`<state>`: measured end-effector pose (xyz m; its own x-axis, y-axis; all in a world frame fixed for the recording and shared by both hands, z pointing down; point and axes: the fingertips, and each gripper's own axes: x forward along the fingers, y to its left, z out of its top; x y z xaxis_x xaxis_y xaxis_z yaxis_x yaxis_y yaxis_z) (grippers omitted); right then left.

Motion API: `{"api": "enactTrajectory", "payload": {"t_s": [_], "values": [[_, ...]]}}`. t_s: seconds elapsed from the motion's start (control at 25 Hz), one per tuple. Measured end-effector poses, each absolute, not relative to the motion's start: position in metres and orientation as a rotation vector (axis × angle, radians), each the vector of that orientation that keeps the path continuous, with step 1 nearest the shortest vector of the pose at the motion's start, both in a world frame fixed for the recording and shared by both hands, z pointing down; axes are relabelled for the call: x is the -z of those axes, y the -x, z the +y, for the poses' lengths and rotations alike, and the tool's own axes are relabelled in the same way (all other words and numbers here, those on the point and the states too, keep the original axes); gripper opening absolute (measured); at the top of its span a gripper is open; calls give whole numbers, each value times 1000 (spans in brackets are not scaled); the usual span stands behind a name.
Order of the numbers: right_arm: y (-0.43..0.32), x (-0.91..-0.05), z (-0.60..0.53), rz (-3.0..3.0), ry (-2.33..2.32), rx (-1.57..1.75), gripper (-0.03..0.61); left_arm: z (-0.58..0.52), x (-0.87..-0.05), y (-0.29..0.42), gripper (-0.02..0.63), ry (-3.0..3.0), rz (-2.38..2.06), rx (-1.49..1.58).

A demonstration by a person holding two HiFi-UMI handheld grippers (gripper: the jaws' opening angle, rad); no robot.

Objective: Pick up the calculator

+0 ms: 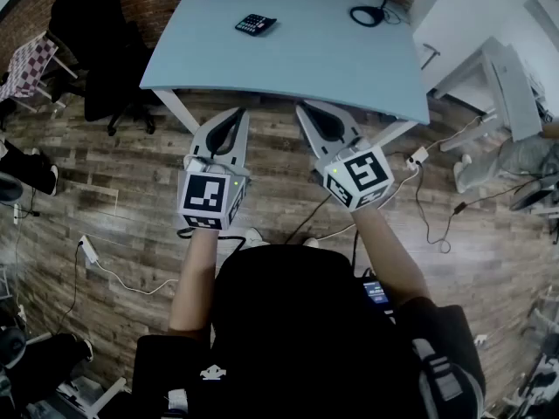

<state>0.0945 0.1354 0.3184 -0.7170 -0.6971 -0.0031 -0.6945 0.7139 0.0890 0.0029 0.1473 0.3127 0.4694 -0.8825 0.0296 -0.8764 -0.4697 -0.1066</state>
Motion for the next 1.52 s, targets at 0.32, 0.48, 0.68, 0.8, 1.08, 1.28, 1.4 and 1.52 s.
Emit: {"api": "enactTrajectory", "payload": {"t_s": [0.32,0.48,0.68,0.8,1.08,1.28,1.4,1.52], "values": [[-59,-317,122,-2884,-1179,134,5,131,-315,32,9,2647,1549,106],[-41,-314,118,-2870,-1200,142,5,127,-315,50,9,2662,1528,91],[-27,-316,120,-2847,-1227,138,5,130,-319,71,9,2681,1520,68],[-18,-319,122,-2833,-1225,135,5,131,-323,85,9,2685,1535,62],[-1,-324,120,-2824,-1180,140,5,134,-334,102,9,2692,1577,53],[1,-323,106,-2833,-1168,136,5,124,-333,101,9,2687,1577,62],[0,-325,95,-2839,-1172,121,5,114,-334,99,9,2689,1576,70],[-2,-325,81,-2838,-1187,128,5,100,-337,98,9,2686,1580,88]]}}
